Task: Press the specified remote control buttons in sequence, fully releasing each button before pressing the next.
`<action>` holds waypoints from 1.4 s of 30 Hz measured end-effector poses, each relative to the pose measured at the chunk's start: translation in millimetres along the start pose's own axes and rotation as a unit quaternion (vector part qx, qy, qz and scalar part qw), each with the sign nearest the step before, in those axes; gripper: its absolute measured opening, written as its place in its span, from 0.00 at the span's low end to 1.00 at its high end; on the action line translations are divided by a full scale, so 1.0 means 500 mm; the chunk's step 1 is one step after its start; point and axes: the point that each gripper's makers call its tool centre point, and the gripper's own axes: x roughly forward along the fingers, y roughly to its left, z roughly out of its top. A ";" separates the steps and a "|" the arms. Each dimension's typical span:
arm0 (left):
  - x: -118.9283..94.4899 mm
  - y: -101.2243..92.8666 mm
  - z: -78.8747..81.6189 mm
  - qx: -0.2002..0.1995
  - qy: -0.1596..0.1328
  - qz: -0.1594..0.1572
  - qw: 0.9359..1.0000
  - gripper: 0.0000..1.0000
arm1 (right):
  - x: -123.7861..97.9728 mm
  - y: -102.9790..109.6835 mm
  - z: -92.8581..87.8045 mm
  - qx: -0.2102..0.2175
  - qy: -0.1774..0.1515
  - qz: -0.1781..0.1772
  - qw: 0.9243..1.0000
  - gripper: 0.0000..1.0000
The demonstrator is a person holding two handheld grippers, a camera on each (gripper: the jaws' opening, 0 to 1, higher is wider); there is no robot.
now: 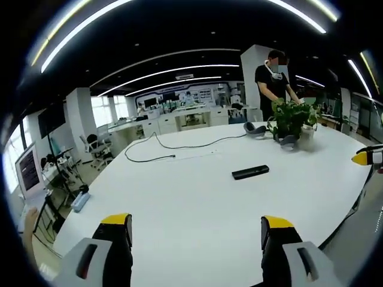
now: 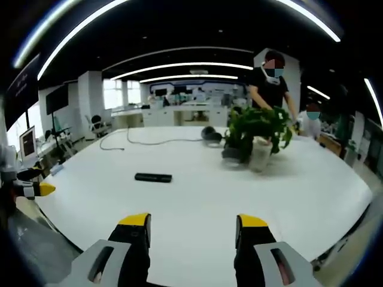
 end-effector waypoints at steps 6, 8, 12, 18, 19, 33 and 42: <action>0.000 0.001 -0.001 0.000 0.000 0.000 1.000 0.93 | 0.000 0.000 0.000 0.000 0.000 0.001 1.000 0.55; 0.000 0.001 -0.001 -0.001 0.000 0.000 1.000 0.93 | 0.000 0.000 0.000 0.000 -0.001 0.000 1.000 0.55; -0.001 0.001 0.000 0.001 0.000 0.001 1.000 0.93 | -0.001 -0.001 0.003 0.001 -0.004 -0.001 1.000 0.56; 0.000 0.000 0.000 0.000 -0.001 -0.001 1.000 0.93 | -0.002 -0.002 0.005 0.003 -0.009 -0.002 1.000 0.58; -0.001 -0.001 0.001 0.000 -0.002 -0.001 1.000 0.93 | -0.002 -0.003 0.007 0.004 -0.011 -0.002 1.000 0.59; 0.001 -0.009 0.003 0.005 -0.001 -0.010 1.000 0.93 | -0.001 -0.005 0.013 -0.004 -0.016 -0.009 1.000 0.73; 0.008 -0.017 -0.005 0.025 0.014 -0.012 1.000 0.93 | 0.002 -0.005 0.011 -0.011 -0.013 -0.012 1.000 0.79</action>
